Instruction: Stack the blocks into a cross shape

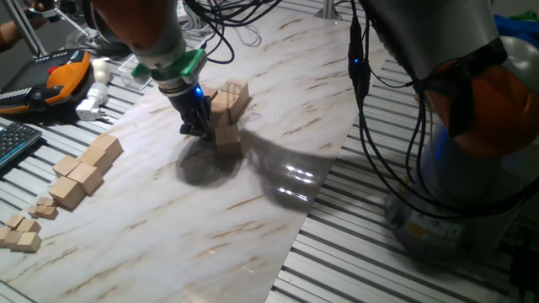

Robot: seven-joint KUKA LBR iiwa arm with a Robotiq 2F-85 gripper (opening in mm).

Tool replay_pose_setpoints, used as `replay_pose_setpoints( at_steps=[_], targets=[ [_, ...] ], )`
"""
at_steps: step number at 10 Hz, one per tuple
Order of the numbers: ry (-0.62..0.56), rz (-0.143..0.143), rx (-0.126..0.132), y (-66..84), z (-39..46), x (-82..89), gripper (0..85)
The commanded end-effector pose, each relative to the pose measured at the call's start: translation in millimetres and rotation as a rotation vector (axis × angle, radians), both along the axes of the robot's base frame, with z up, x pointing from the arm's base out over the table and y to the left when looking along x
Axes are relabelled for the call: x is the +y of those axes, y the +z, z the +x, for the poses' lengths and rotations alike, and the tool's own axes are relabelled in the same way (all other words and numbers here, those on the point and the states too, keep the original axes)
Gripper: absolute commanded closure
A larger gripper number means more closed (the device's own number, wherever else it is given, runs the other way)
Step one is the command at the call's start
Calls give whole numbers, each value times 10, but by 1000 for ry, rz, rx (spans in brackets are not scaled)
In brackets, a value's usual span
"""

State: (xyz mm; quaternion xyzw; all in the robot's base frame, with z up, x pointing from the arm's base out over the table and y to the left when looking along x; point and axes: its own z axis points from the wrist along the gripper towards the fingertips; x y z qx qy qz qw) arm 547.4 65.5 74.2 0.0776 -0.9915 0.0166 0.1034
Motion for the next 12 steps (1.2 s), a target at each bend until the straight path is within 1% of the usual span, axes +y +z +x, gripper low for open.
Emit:
replay_pose_setpoints(
  at_steps=[1, 2, 3, 4, 5, 6, 7, 8, 9, 10, 12],
  targets=[
    [-11, -6, 5, 17, -1, 52, 850],
    [-38, 2, 13, 17, -1, 52, 850],
    [-62, 1, 11, 17, -1, 52, 850],
    [-87, -7, 11, 17, -1, 52, 850],
    [-84, 34, 18, 17, -1, 52, 850],
    [-103, 43, 12, 17, -1, 52, 850],
    [-109, 41, 10, 17, -1, 52, 850],
    [-114, 33, 13, 17, -1, 52, 850],
    [-113, 14, 18, 17, -1, 52, 850],
    [-116, 12, 36, 17, -1, 52, 850],
    [-120, 10, 34, 17, -1, 52, 850]
  ],
)
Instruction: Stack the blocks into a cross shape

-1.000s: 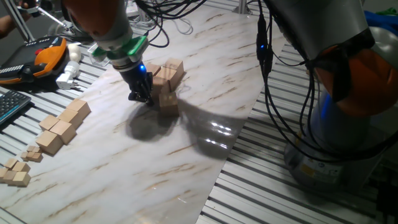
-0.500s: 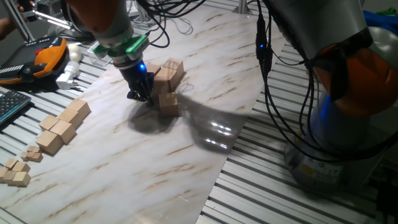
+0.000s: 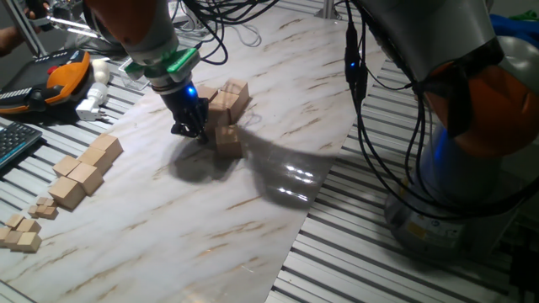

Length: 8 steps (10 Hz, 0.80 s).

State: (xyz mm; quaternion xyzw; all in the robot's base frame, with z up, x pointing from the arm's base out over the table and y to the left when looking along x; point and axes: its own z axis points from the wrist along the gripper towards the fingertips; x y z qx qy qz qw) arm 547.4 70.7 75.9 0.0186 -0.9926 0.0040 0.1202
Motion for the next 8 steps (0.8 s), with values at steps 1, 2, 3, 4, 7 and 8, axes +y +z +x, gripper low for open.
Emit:
replay_pose_setpoints(
  at_steps=[1, 2, 3, 4, 7, 8],
  targets=[
    [-1, 3, -5, 0, -1, 0, 850],
    [-6, 2, -13, 0, -1, 0, 850],
    [-15, 15, -25, 0, -1, 0, 850],
    [-7, 15, -30, 0, -1, 0, 850],
    [9, 25, -20, 0, -1, 0, 850],
    [2, 20, -33, -1, -18, 12, 850]
  ],
)
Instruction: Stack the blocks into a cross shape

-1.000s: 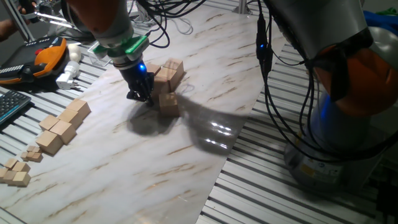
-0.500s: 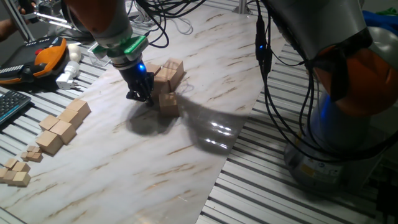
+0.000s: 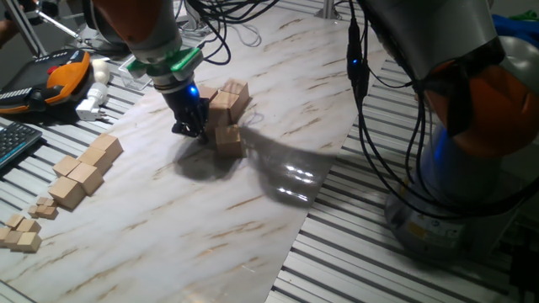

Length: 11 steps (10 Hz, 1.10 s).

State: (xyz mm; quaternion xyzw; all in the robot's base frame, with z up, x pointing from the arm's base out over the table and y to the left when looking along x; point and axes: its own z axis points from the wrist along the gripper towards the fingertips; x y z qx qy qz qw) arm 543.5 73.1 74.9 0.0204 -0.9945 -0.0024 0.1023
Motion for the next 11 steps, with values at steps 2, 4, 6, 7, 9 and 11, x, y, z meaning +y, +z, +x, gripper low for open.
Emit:
replay_pose_setpoints(
  at_steps=[2, 4, 6, 7, 9, 11],
  targets=[
    [3, -20, -11, -57, -155, 65, 850],
    [18, -73, -9, -83, -267, 74, 850],
    [38, -93, -18, -148, -337, 41, 850],
    [56, -97, -14, -157, -335, 6, 850],
    [80, -91, -17, -166, -315, -108, 850],
    [109, -69, -21, -198, -319, -313, 850]
  ],
)
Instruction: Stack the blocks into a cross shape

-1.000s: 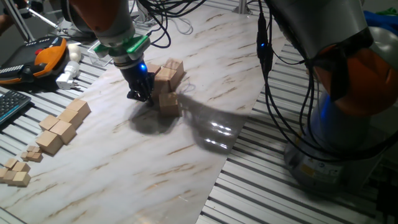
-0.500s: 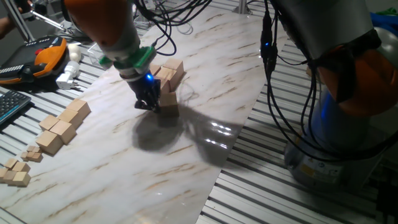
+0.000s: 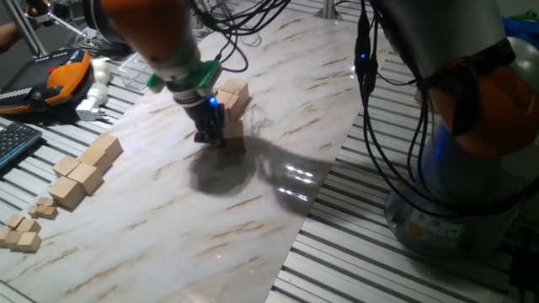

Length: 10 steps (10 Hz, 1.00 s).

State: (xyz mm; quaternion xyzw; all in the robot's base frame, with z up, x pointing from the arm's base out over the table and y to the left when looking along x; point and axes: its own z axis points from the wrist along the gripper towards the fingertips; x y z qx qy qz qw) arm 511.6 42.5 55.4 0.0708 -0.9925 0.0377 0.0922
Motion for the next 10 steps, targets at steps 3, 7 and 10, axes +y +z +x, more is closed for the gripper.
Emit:
replay_pose_setpoints(
  at_steps=[3, 7, 10],
  targets=[
    [29, 2, 3, 7, -6, -145, 850],
    [61, 19, 2, -1, 4, -342, 850],
    [85, 22, 20, 48, 61, -456, 850]
  ],
)
